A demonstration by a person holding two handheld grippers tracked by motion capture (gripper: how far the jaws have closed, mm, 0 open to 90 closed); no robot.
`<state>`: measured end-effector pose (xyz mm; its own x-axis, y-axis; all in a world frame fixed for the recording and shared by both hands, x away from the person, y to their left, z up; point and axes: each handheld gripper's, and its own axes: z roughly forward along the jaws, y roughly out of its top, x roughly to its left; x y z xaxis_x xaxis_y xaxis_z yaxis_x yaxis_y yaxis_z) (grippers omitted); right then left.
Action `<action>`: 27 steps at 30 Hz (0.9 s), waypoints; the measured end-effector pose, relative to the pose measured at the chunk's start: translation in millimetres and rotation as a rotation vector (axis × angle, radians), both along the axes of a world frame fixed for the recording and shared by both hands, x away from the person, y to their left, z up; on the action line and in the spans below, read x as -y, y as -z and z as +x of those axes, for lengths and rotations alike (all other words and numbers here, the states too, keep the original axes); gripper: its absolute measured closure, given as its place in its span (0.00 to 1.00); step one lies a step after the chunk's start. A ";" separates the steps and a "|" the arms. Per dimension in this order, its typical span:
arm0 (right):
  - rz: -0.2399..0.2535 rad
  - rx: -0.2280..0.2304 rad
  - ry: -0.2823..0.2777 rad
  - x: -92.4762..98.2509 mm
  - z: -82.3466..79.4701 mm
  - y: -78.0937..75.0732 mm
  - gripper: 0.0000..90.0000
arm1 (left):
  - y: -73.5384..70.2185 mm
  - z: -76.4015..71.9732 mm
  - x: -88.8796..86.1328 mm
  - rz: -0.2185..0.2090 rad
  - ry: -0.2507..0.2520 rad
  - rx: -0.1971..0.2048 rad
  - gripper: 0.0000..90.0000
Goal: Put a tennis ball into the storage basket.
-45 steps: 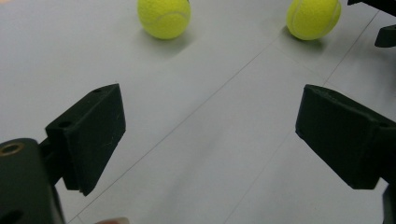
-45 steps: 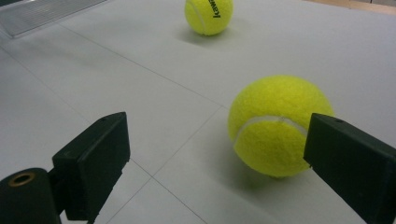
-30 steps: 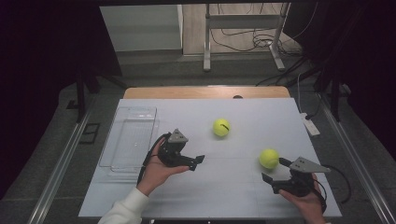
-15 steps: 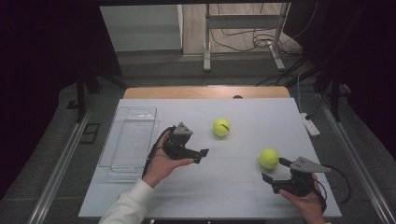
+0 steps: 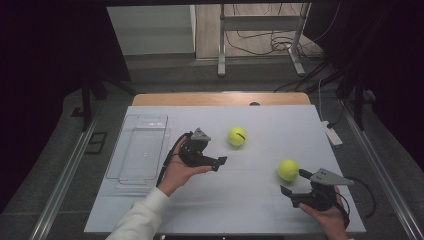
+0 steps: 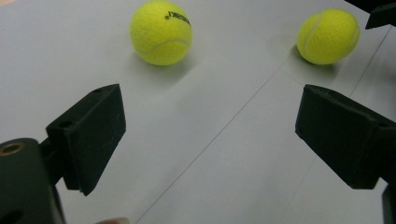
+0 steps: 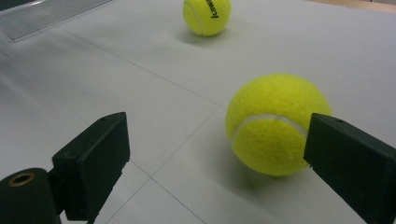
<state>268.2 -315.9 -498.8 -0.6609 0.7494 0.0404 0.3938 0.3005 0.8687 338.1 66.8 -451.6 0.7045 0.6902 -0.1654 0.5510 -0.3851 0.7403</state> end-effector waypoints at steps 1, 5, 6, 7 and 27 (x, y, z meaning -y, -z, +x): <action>0.000 0.000 0.001 0.2 -0.1 0.0 0.08 | 0.0 1.0 0.7 0.001 -0.001 -0.001 0.10; 0.001 -0.002 0.005 0.5 -0.1 0.3 0.08 | -0.5 5.4 2.9 -0.003 0.002 -0.006 0.10; 0.000 -0.002 0.005 0.4 0.0 0.3 0.08 | -0.6 6.0 3.5 -0.004 0.001 -0.008 0.10; 0.000 -0.002 0.005 0.3 -0.1 0.3 0.08 | -0.9 6.4 4.2 -0.003 0.000 -0.007 0.10; 0.005 -0.003 0.007 1.8 0.1 0.2 0.08 | 3.5 26.1 17.9 0.016 -0.004 -0.036 0.10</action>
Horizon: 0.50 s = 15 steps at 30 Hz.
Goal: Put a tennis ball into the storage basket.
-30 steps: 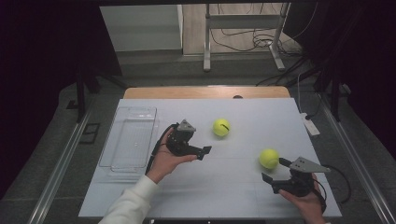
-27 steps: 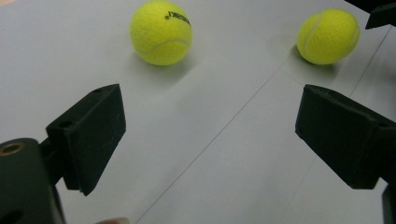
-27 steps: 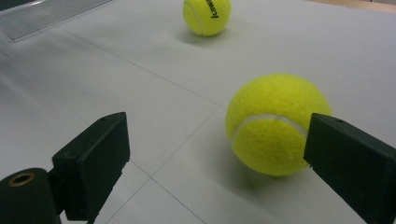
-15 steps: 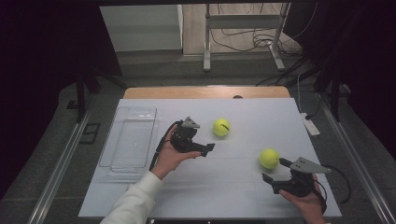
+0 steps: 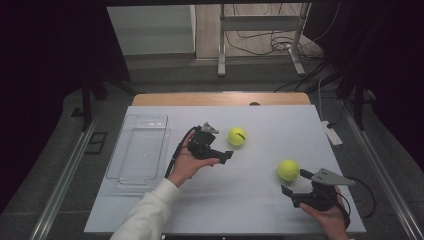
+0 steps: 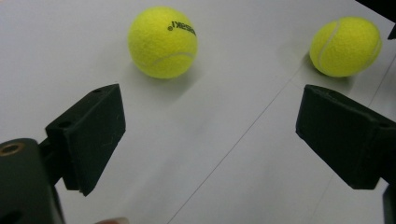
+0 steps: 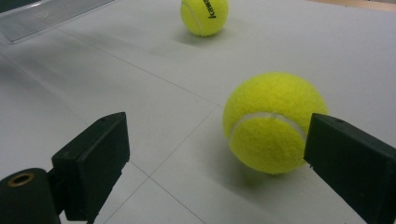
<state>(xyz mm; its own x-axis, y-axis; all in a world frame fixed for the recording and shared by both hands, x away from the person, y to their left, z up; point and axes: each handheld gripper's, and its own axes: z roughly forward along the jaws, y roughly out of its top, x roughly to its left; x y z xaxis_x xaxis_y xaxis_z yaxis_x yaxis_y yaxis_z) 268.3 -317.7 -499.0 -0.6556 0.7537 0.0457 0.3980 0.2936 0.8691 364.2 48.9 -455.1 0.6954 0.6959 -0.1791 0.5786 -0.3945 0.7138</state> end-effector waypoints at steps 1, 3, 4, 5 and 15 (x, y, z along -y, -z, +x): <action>0.000 0.000 0.000 0.0 0.0 0.0 0.08 | 0.0 0.0 0.0 0.000 0.000 0.000 0.10; -0.001 -0.001 0.001 0.0 0.1 0.1 0.08 | 1.2 1.8 0.5 0.001 -0.002 -0.004 0.10; -0.001 -0.001 0.001 0.0 0.1 0.2 0.08 | 1.8 2.5 0.8 0.003 -0.003 -0.003 0.10; -0.001 -0.002 0.001 0.1 0.2 0.2 0.08 | 2.3 3.3 1.0 0.005 -0.001 -0.006 0.10; -0.006 -0.001 -0.001 0.1 0.4 0.7 0.08 | 9.3 11.0 6.6 0.010 0.000 -0.019 0.10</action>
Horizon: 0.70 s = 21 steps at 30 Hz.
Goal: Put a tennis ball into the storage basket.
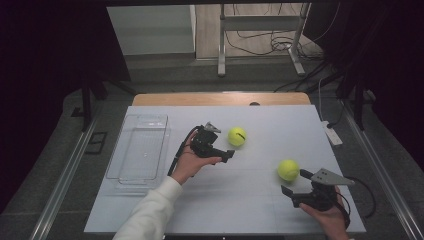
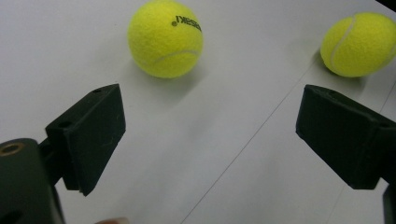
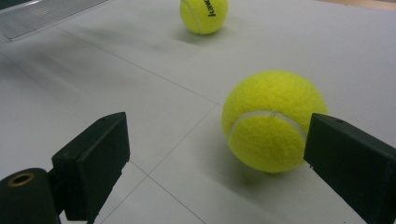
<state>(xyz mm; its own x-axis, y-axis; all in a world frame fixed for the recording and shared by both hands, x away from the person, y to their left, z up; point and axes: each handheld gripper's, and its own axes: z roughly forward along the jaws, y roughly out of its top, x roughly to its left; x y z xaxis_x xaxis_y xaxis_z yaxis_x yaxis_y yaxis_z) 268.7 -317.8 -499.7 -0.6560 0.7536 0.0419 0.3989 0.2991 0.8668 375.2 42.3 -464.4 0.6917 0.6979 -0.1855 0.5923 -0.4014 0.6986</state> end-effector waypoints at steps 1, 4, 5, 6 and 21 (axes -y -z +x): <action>-0.001 0.000 -0.001 0.0 0.2 0.2 0.08 | 0.7 0.8 0.4 0.001 0.002 0.000 0.10; -0.004 -0.001 0.001 0.0 0.4 0.4 0.08 | 2.1 2.6 1.6 0.000 0.000 -0.003 0.10; -0.005 -0.001 0.001 0.1 0.3 0.4 0.08 | 2.6 3.5 2.0 0.003 0.003 -0.004 0.10; -0.003 0.000 0.001 0.2 0.2 0.4 0.08 | 3.1 4.1 2.9 0.001 0.000 -0.007 0.10; -0.005 -0.003 0.002 0.3 0.7 1.1 0.08 | 2.9 13.6 9.2 0.000 0.004 -0.017 0.10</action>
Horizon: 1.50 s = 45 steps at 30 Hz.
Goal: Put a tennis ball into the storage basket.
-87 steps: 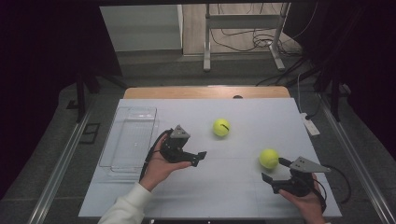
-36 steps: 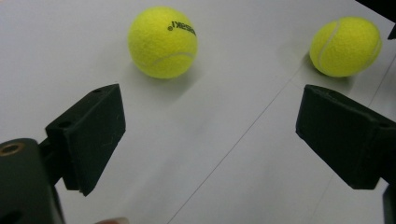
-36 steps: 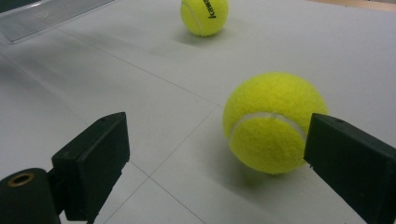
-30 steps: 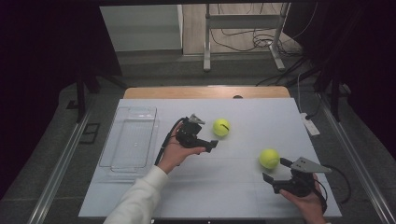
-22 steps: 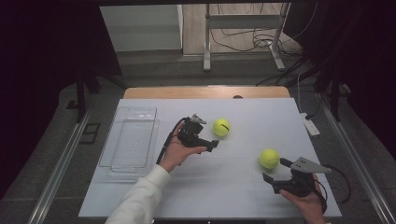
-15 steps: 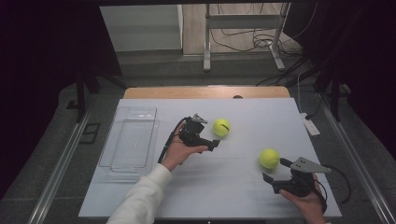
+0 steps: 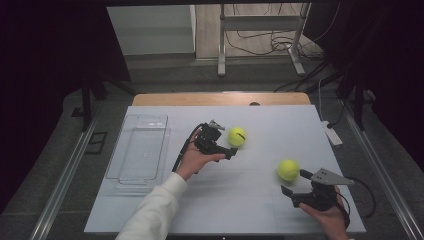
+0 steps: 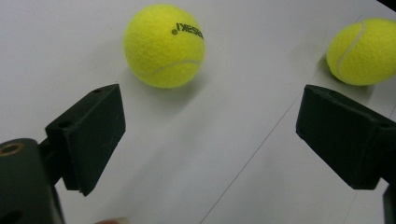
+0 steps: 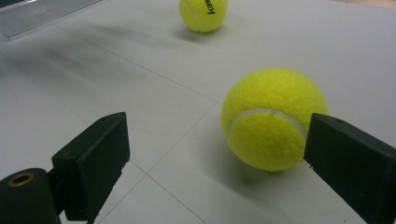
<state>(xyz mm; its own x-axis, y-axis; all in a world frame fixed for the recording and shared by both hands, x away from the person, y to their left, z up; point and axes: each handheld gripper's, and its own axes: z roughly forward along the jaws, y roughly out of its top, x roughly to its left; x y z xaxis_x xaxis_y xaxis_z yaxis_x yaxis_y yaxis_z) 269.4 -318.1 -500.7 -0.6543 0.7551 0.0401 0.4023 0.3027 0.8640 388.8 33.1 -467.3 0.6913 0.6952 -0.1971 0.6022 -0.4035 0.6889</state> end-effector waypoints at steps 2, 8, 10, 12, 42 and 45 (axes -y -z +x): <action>0.001 -0.002 0.001 0.0 0.0 0.0 0.08 | 0.1 1.1 0.3 -0.001 -0.001 -0.004 0.10; 0.002 -0.001 0.000 -0.5 -0.3 -0.2 0.08 | 0.4 5.3 2.6 0.003 -0.001 -0.009 0.10; 0.002 -0.001 0.000 -0.3 -0.2 -0.3 0.08 | 0.2 6.7 3.3 0.006 0.001 -0.013 0.10; 0.002 -0.002 0.002 0.1 -0.1 -0.2 0.08 | 0.6 8.0 4.8 0.004 -0.003 -0.013 0.10; 0.004 -0.001 -0.010 0.2 0.1 0.2 0.08 | 7.0 37.3 16.6 0.005 -0.024 -0.048 0.06; 0.003 -0.001 -0.011 0.0 -0.1 0.2 0.08 | 7.3 38.8 18.8 0.014 -0.024 -0.045 0.06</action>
